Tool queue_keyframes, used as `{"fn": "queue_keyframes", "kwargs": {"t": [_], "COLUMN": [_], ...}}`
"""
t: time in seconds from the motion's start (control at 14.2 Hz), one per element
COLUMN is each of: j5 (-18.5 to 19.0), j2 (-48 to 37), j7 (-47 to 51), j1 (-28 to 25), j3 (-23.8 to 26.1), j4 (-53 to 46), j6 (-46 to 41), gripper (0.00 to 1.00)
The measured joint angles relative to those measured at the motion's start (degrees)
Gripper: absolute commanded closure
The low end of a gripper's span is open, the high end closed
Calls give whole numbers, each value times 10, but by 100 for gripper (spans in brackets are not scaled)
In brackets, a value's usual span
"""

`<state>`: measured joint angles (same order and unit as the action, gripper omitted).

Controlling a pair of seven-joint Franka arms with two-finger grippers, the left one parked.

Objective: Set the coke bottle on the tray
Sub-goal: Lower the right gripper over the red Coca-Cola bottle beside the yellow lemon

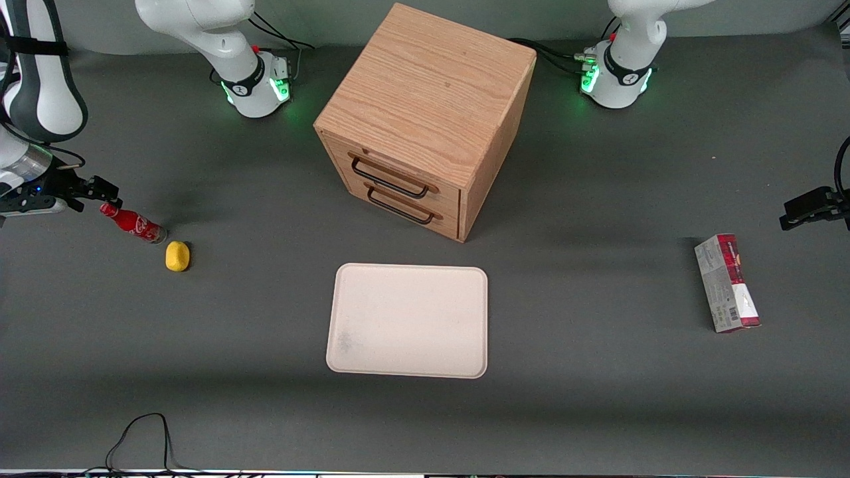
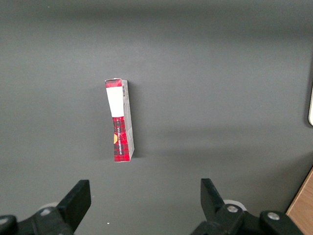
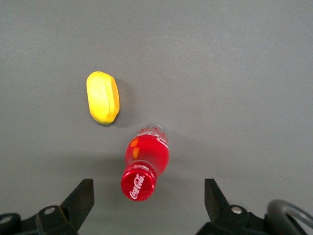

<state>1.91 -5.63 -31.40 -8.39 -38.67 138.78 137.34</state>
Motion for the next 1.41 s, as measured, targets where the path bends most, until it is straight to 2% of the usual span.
{"fn": "queue_keyframes", "kwargs": {"t": [0.28,0.49,0.84,1.34,1.41], "j5": [-2,-30,-54,-59,-59], "j2": [5,21,54,58,58], "j7": [0,-7,-25,-31,-31], "j1": [0,-1,-1,-1,-1], "j3": [0,4,10,16,16], "j4": [4,8,8,8,8], "j6": [19,36,66,63,58], "gripper": [0,0,1,7,11]}}
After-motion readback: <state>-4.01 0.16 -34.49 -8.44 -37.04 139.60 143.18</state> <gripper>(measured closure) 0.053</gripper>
